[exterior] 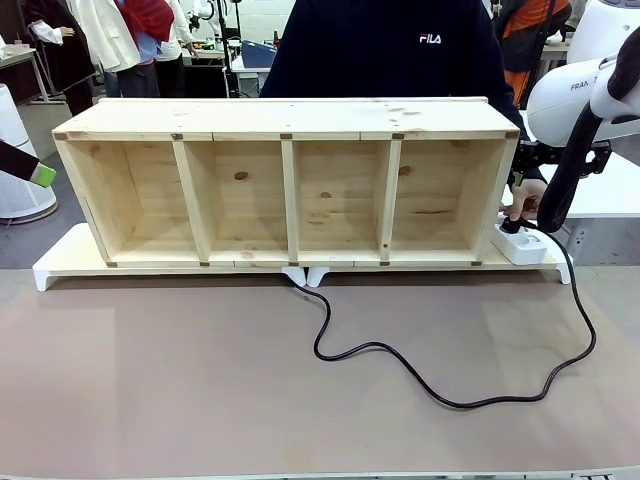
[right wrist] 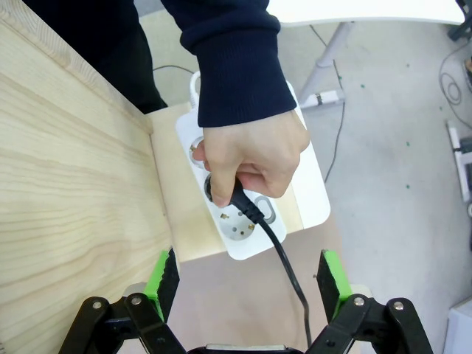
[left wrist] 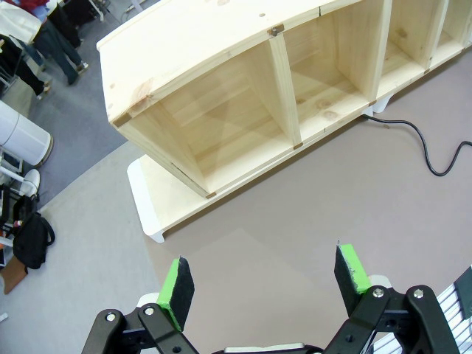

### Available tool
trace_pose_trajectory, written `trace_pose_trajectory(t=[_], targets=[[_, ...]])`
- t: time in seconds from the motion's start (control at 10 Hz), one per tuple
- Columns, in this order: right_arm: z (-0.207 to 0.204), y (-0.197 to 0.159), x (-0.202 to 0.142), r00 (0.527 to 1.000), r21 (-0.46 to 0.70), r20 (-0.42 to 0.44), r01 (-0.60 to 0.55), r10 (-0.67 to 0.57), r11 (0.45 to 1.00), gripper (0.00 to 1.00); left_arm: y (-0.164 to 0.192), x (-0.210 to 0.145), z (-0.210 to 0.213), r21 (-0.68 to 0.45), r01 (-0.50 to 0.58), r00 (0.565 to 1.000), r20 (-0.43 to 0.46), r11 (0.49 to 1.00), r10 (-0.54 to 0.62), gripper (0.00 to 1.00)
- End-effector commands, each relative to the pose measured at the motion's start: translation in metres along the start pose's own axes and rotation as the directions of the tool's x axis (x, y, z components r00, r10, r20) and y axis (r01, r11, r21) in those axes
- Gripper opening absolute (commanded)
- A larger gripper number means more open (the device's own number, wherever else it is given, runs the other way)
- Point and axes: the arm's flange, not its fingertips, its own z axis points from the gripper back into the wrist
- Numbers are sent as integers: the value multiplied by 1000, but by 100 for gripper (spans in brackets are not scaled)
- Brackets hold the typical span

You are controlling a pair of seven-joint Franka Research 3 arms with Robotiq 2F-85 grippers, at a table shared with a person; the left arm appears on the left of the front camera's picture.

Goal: Perform cable management.
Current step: Release the Power Cable when the human grasps it.

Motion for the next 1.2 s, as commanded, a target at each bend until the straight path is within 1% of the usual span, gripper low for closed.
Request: trace_pose_trajectory(t=[0.0,1.1], targets=[[0,1,0,1000,1,0,3,-3,1000,97,1,1,-1,3,-1,1000,6,1000,1,100],[0,1,0,1000,1,0,3,-3,1000,97,1,1,-1,3,-1,1000,6,1000,1,100]])
